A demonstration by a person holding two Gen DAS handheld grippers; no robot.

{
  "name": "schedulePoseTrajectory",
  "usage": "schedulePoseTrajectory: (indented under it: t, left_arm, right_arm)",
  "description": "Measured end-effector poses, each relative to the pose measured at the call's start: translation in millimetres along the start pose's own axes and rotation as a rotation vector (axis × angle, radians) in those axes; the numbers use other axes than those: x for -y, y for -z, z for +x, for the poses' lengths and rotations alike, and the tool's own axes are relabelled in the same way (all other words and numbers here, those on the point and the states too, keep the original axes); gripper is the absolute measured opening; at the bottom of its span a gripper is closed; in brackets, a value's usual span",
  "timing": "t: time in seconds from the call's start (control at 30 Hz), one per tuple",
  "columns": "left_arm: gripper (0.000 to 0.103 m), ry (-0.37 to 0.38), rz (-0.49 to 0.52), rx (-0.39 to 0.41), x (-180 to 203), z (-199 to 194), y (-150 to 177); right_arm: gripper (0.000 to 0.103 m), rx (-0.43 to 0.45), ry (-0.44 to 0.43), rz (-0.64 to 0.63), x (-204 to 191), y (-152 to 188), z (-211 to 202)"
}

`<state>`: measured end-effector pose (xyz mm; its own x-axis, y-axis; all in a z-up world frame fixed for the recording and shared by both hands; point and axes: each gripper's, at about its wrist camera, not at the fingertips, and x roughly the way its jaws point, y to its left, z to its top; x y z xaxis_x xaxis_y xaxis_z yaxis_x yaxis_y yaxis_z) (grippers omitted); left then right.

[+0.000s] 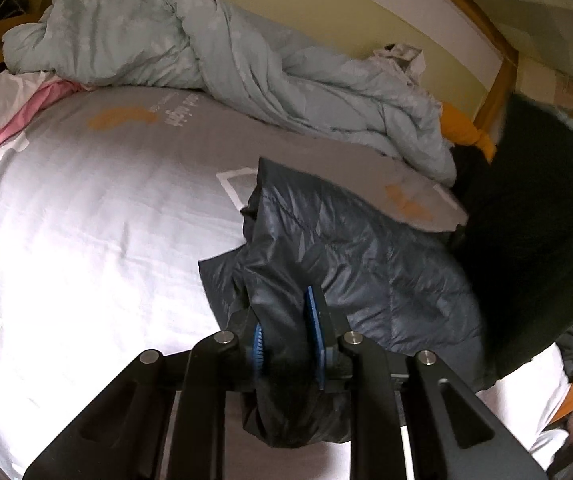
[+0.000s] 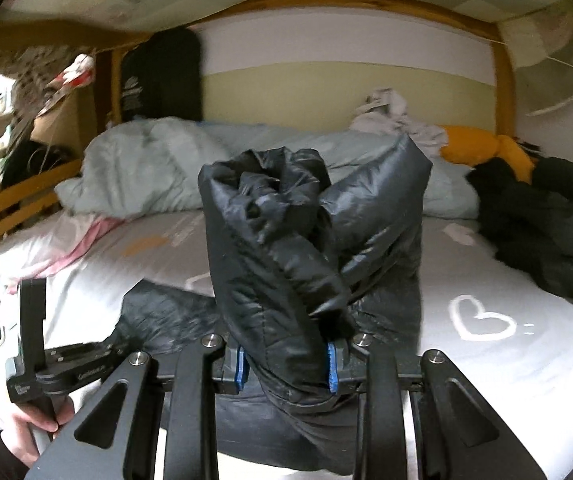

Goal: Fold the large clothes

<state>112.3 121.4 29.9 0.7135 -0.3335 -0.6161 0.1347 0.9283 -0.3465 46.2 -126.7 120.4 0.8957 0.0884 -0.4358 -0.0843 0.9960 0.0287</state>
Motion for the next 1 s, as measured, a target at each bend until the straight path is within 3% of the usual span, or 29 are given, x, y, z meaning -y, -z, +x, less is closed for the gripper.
schedulePoseTrajectory:
  t: [0.2,0.37,0.47,0.53,0.7,0.8,0.87,1.0]
  left_arm:
    - [0.027,-0.029,0.030,0.055,3,-14,-8]
    - [0.028,-0.031,0.031,0.065,2,-18,-11]
    - [0.027,-0.037,0.027,0.048,0,-14,-12]
    - [0.016,-0.030,0.012,0.036,-3,-12,-10]
    - [0.015,-0.018,0.007,0.036,-4,-11,-11]
    - [0.015,-0.023,0.020,0.037,-2,-11,-10]
    - [0.015,-0.027,0.024,0.035,-2,-9,-9]
    - [0.015,-0.018,0.017,0.037,-3,-9,-9]
  right_arm:
    - [0.030,-0.048,-0.064,0.006,-24,10,17]
    - [0.030,-0.063,-0.083,-0.024,-43,19,21]
    - [0.030,-0.081,-0.100,-0.035,-50,26,25]
    - [0.030,-0.091,-0.110,-0.048,-56,31,27]
    - [0.033,-0.138,-0.155,-0.055,-61,42,34]
    - [0.052,-0.178,-0.227,-0.018,-58,47,37]
    - [0.073,-0.190,-0.273,0.015,-55,50,36]
    - [0.075,-0.144,-0.200,-0.008,-57,50,20]
